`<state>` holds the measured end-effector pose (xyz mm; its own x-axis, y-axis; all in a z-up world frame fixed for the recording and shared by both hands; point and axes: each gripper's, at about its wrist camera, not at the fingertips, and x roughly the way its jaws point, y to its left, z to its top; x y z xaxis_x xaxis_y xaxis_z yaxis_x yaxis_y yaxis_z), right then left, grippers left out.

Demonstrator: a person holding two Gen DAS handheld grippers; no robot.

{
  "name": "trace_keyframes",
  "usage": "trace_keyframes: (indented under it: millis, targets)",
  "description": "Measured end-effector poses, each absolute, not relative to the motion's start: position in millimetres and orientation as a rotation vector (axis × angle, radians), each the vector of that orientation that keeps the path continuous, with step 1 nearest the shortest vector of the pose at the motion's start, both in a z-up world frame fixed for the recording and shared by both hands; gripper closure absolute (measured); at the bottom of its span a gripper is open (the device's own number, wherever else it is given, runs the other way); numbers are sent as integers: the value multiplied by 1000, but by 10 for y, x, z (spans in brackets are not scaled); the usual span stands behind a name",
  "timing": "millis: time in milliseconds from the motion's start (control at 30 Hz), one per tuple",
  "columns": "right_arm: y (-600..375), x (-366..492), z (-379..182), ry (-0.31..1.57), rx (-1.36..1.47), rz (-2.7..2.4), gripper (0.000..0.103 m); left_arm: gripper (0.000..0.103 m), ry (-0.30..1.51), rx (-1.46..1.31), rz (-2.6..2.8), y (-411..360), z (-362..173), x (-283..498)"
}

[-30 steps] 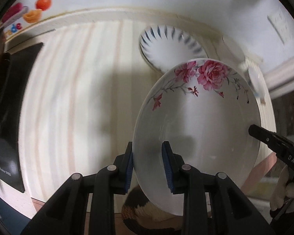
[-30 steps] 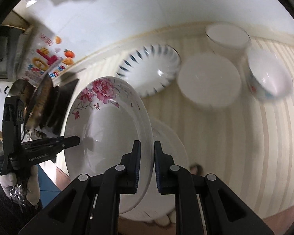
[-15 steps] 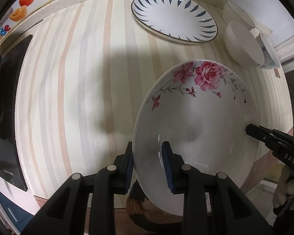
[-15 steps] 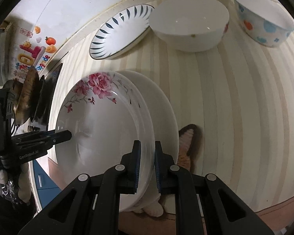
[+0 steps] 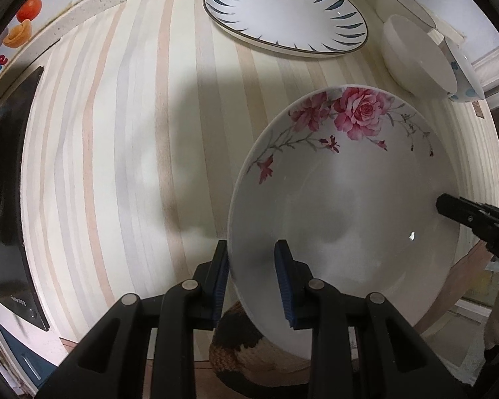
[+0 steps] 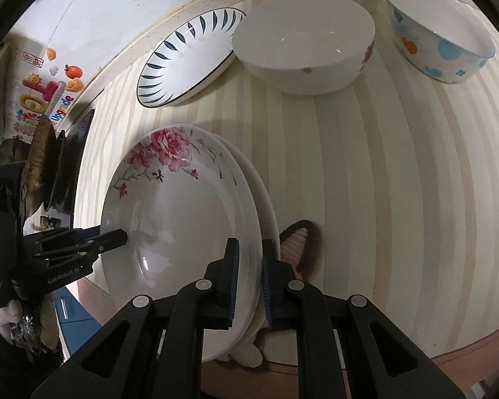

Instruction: Organize plates and bowls

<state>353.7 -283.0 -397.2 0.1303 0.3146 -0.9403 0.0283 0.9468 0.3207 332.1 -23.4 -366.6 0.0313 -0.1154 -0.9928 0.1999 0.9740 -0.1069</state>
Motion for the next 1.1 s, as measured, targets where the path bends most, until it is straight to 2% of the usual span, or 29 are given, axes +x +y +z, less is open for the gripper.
trace_keyframes:
  millis: [600,767,867,933,1100]
  targets:
    - [-2743,3578,-3691,1523,195,108,86,77,1564,22,-227,-71,-3718,3289]
    - [-2666,3478,-3604,1594,194,125,85,77,1581,-8,-222,-58,-3395,3239]
    - [-2583,3372,-3472,1605,191,146,69,77,1560,-10,-232,-16,-3125,3180]
    - [-2528,3310,-3365,1602,179,159,55,76,1547,-13,-229,3,-2942,3155]
    - [-2405,3203,-3084,1589,138,179,32,71,1519,-4,-267,9,-2627,3092]
